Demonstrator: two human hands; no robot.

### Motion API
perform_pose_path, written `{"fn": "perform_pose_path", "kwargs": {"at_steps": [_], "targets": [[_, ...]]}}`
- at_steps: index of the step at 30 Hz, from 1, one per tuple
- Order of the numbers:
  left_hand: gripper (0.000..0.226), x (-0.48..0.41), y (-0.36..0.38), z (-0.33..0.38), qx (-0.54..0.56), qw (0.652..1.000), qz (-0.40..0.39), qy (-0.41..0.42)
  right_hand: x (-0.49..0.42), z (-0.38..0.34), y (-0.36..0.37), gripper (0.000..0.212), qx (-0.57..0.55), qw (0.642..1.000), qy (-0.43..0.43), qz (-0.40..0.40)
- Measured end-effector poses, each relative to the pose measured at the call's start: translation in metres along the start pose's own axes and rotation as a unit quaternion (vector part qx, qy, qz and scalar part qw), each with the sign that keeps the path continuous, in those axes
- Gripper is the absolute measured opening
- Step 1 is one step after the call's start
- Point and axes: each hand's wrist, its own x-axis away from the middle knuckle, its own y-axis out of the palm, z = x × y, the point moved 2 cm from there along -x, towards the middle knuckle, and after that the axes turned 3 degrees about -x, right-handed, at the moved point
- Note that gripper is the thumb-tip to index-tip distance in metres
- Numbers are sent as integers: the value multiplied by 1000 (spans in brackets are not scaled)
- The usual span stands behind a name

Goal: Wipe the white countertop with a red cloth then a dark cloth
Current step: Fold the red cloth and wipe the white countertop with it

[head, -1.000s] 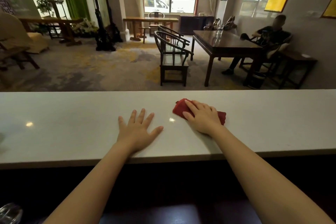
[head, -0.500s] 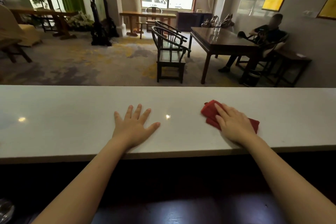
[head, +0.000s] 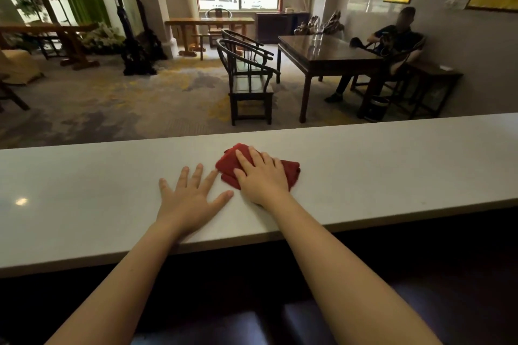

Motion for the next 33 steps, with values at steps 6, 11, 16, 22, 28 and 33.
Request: {"fn": "perform_pose_path", "kwargs": {"at_steps": [6,11,16,22,28,33], "targets": [[82,1,-1,-3,11,1000,-2,7,29,73,-32,49,9,993,99,66],[84,0,1,-3,12,1000,6,10,66,143,-54,50,35,973,223,46],[87,-2,1,-2,5,1000,6,7,79,118,-44,52,51,972,224,50],[86,-4,2,-3,0,1000,0,3,70,42,-15,53,38,993,109,28],[82,-5,2,0,-4,1000,-5,-7,43,-6,-3,52,17,998,52,-17],[82,-4,1,-1,9,1000,-11,-1,52,1,-22,60,-39,999,28,5]]}}
